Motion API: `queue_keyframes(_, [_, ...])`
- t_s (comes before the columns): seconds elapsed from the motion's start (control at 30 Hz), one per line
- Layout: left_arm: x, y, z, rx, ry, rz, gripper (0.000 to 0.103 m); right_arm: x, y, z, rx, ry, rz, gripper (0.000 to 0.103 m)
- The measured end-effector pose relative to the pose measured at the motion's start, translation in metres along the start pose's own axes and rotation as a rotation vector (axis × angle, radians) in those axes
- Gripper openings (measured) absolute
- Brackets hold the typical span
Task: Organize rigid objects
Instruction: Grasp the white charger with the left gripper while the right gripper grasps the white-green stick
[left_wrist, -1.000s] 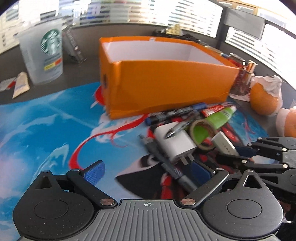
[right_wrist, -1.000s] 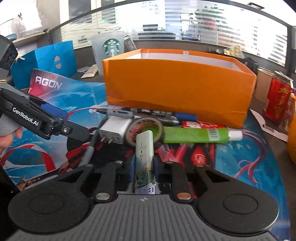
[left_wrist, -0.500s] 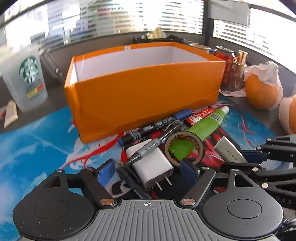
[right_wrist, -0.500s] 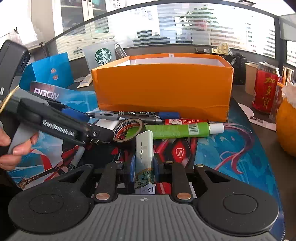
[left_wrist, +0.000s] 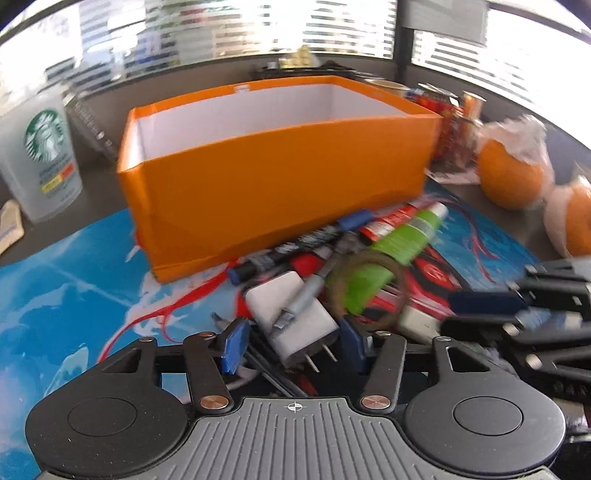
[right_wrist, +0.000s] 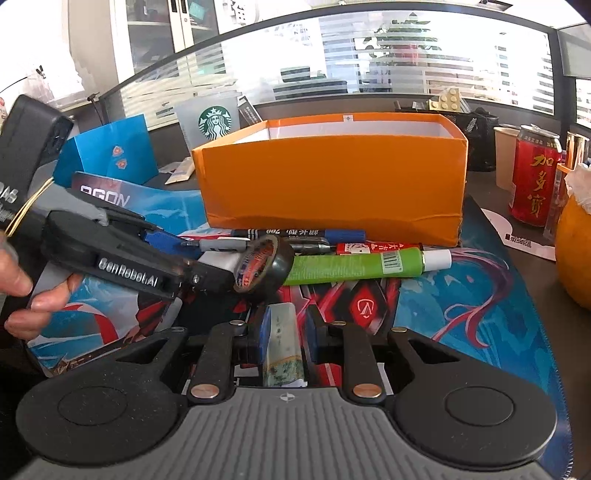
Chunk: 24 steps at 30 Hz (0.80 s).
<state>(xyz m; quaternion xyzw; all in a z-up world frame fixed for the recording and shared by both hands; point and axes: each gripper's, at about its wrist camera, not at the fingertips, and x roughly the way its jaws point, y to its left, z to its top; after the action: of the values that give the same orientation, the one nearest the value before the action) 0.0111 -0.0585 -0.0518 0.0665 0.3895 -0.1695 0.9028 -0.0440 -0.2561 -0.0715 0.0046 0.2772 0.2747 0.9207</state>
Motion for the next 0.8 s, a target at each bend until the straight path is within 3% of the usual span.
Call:
queue_keyframes(0.13, [0.007, 0.006, -0.001, 0.008, 0.007, 0.07, 0.05, 0.002, 0.002, -0.001, -0.003, 0.017, 0.01, 0.019])
queue_keyframes(0.23, [0.006, -0.002, -0.004, 0.044, 0.009, 0.054, 0.05, 0.006, 0.004, -0.003, -0.015, 0.032, 0.015, 0.019])
queue_keyframes(0.53, [0.015, 0.005, 0.001, 0.024, -0.002, 0.018, 0.05, 0.013, 0.011, -0.006, -0.076, 0.051, 0.006, 0.022])
queue_keyframes(0.8, [0.015, -0.01, -0.002, 0.115, -0.046, 0.082, 0.045, 0.013, 0.013, -0.006, -0.096, 0.051, 0.0, 0.022])
